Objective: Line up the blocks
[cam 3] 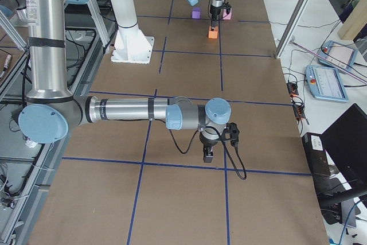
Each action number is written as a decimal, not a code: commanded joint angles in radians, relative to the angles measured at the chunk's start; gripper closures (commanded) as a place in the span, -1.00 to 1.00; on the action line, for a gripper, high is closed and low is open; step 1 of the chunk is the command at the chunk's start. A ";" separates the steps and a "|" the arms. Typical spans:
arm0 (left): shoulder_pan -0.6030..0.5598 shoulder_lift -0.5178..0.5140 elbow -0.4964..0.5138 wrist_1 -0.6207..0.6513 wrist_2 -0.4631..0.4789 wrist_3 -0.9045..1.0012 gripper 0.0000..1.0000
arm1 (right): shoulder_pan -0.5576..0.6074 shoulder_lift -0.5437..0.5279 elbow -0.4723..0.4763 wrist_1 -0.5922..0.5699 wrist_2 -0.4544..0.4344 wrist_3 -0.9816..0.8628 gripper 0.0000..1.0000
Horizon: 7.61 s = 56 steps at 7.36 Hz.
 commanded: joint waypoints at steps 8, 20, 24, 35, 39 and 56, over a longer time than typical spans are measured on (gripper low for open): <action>0.030 -0.027 0.093 -0.083 0.014 -0.035 -0.78 | 0.000 0.000 0.000 0.001 0.000 0.002 -1.00; -0.185 0.350 -0.257 -0.004 -0.011 0.251 0.51 | 0.000 0.000 0.000 0.001 0.000 0.000 -1.00; -0.176 0.352 -0.153 -0.079 -0.016 0.245 0.51 | 0.000 0.000 0.000 0.001 0.000 0.000 -1.00; -0.173 0.347 -0.029 -0.217 -0.075 0.152 0.49 | 0.000 0.000 0.000 -0.001 0.000 0.000 -1.00; -0.173 0.344 -0.009 -0.237 -0.088 0.152 0.11 | 0.000 0.000 0.000 0.001 0.000 0.000 -1.00; -0.705 0.476 -0.045 -0.034 -0.227 0.951 -0.98 | 0.000 0.000 0.000 0.001 0.000 0.000 -1.00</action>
